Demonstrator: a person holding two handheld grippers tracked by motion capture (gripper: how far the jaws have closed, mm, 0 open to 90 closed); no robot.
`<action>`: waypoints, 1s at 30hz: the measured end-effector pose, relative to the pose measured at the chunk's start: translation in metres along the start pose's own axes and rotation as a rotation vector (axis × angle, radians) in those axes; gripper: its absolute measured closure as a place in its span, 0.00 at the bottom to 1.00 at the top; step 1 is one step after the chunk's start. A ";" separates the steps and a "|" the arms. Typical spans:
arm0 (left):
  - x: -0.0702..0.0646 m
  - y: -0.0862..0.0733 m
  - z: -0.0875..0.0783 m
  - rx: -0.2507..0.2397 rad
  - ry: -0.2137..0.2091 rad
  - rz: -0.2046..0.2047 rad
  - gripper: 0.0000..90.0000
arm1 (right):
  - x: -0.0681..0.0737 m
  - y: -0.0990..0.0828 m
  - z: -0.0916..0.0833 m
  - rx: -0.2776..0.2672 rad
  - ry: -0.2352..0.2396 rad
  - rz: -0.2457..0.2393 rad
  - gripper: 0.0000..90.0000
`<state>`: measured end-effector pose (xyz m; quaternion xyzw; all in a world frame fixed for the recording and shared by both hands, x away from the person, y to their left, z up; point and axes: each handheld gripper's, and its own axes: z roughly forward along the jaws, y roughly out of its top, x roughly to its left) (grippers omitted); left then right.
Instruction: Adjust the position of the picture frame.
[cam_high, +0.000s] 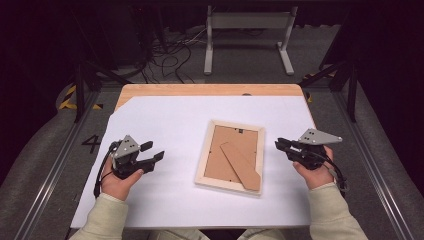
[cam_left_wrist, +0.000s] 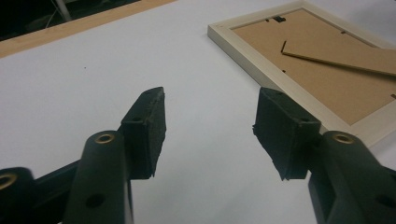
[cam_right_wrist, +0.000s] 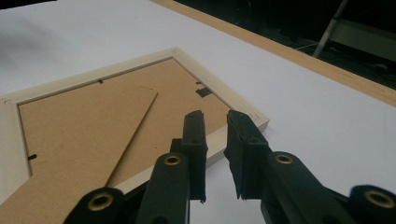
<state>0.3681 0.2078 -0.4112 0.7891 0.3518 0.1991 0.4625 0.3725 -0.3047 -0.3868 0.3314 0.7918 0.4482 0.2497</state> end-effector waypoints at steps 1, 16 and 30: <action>0.000 0.000 0.000 0.001 0.000 0.003 0.50 | 0.000 0.000 0.000 0.000 0.000 0.000 0.88; 0.001 0.002 0.000 0.017 -0.025 -0.002 0.50 | 0.008 0.002 0.006 0.180 -0.002 -0.017 1.00; 0.000 0.002 0.002 0.035 -0.033 -0.001 0.48 | 0.016 0.000 0.015 0.324 0.038 -0.045 1.00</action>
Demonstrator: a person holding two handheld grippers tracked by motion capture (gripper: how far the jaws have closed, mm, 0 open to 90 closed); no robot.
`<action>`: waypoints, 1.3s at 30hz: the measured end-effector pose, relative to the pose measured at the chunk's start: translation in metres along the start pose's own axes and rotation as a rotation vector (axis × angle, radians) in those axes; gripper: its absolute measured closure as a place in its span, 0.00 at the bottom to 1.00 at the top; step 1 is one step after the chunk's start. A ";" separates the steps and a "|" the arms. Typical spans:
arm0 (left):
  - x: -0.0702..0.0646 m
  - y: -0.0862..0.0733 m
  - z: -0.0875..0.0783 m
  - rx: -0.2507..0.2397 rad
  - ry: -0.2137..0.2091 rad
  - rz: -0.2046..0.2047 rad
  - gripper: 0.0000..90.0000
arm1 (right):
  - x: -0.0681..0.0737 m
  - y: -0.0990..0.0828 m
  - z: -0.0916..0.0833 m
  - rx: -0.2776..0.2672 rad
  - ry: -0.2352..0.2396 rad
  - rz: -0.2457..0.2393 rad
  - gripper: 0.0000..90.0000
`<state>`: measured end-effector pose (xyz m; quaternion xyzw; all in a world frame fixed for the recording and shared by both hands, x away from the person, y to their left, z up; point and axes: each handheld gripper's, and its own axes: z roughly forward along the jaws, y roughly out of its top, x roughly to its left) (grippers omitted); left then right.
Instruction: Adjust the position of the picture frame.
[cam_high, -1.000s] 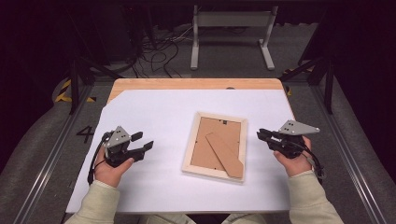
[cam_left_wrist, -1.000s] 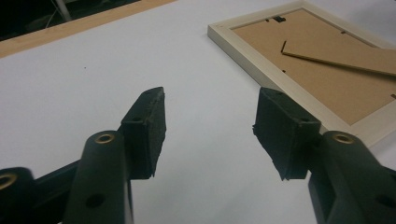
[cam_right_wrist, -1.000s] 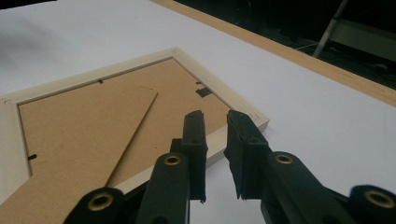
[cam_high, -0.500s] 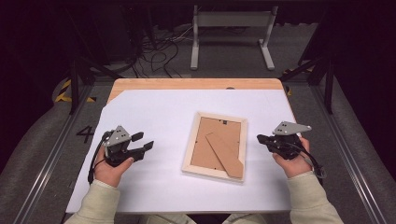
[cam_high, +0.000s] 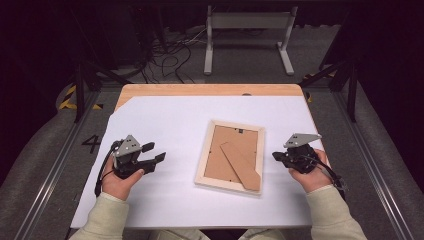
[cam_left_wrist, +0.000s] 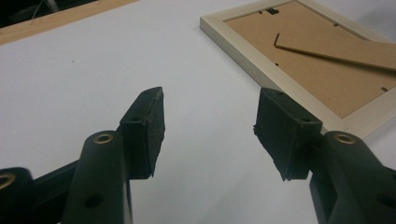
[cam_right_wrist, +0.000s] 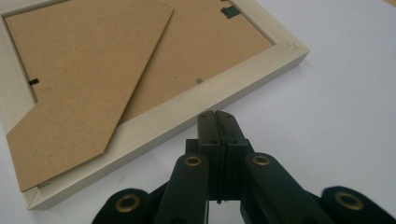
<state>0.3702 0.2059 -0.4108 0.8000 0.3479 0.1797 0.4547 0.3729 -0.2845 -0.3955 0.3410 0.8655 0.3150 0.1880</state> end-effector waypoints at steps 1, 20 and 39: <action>0.000 0.000 0.000 0.002 -0.001 0.001 0.47 | 0.000 0.000 0.001 0.005 0.005 -0.003 1.00; 0.002 -0.002 0.001 0.019 -0.015 -0.007 0.45 | 0.008 -0.001 0.020 0.136 0.054 -0.032 1.00; 0.005 -0.005 0.002 0.027 -0.012 -0.040 0.38 | 0.019 -0.002 0.040 0.214 0.074 -0.080 1.00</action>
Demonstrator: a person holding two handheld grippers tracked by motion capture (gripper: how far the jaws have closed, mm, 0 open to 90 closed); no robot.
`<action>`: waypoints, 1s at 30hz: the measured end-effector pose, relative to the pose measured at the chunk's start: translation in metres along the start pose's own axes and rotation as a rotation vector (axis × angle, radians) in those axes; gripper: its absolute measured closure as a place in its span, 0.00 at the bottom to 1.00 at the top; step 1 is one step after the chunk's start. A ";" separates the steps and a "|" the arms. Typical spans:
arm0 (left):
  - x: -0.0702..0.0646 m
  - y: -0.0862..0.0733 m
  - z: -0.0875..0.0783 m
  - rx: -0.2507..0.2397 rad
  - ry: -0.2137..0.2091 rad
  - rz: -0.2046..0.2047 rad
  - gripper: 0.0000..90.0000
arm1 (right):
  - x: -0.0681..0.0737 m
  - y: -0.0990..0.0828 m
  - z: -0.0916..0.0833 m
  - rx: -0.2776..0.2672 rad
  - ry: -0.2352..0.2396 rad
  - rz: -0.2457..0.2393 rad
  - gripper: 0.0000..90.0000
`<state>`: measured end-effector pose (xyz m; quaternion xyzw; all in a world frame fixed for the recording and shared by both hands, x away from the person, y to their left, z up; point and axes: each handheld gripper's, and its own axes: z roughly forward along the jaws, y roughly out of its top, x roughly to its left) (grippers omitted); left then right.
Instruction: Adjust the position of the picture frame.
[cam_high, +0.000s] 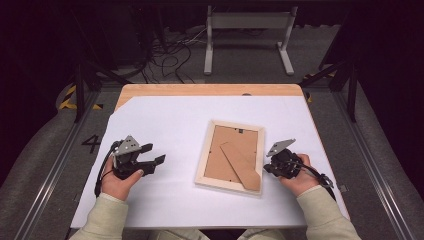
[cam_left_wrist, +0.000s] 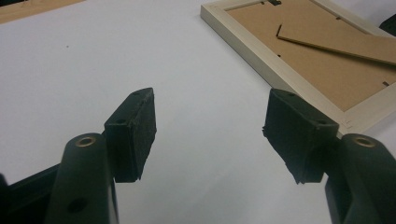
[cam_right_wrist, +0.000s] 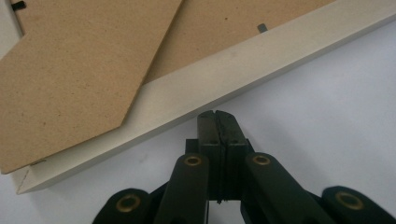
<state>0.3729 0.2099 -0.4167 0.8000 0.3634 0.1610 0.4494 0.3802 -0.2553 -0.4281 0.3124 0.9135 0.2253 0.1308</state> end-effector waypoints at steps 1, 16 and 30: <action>0.000 0.000 0.000 0.000 0.000 0.000 0.38 | 0.000 0.000 0.000 0.000 0.000 0.000 1.00; 0.001 -0.001 0.002 0.008 0.000 0.003 0.36 | 0.005 0.002 0.000 0.022 0.028 -0.037 1.00; 0.002 -0.002 0.002 0.017 0.000 -0.003 0.35 | 0.028 0.015 0.007 0.034 0.128 -0.143 1.00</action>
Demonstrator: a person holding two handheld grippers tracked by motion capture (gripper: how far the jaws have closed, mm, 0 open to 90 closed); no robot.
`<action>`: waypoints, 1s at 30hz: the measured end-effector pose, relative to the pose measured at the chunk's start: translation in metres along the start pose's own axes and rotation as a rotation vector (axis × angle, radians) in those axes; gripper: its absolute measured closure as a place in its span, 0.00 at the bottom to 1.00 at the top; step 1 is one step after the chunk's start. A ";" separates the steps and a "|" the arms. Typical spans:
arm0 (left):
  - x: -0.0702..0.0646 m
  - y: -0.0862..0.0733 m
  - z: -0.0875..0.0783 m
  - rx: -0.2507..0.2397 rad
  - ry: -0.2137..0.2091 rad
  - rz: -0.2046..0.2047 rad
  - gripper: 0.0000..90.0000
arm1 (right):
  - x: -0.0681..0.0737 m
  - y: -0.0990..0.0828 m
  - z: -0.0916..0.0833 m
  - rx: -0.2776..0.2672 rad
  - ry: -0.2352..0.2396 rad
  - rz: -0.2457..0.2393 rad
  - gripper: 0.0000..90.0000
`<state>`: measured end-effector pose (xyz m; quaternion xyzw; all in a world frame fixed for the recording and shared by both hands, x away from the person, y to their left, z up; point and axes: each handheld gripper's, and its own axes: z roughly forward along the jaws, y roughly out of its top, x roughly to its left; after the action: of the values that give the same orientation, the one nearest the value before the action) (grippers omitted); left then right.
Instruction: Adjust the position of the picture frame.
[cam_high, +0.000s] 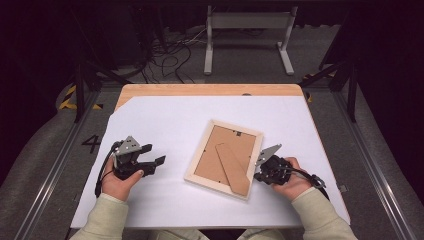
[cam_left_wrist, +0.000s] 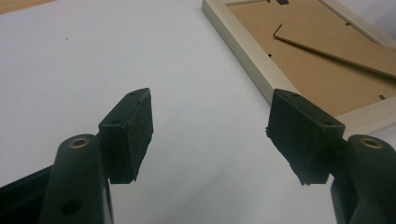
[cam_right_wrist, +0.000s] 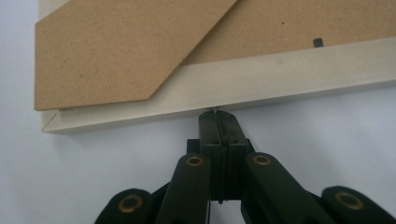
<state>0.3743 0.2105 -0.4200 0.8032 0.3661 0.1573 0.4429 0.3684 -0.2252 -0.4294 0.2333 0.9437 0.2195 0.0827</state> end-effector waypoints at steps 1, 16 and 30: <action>0.000 0.000 0.000 0.003 0.001 -0.003 0.35 | 0.001 0.001 0.001 0.001 0.005 -0.006 1.00; 0.000 -0.013 -0.013 0.014 0.033 -0.029 0.34 | 0.032 0.038 0.021 -0.029 0.091 -0.145 1.00; -0.003 -0.021 -0.020 0.018 0.045 -0.047 0.34 | -0.008 0.037 -0.010 -0.169 0.045 -0.040 1.00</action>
<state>0.3518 0.2275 -0.4256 0.7947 0.3959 0.1616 0.4309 0.3883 -0.2031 -0.4032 0.2016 0.9279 0.3018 0.0851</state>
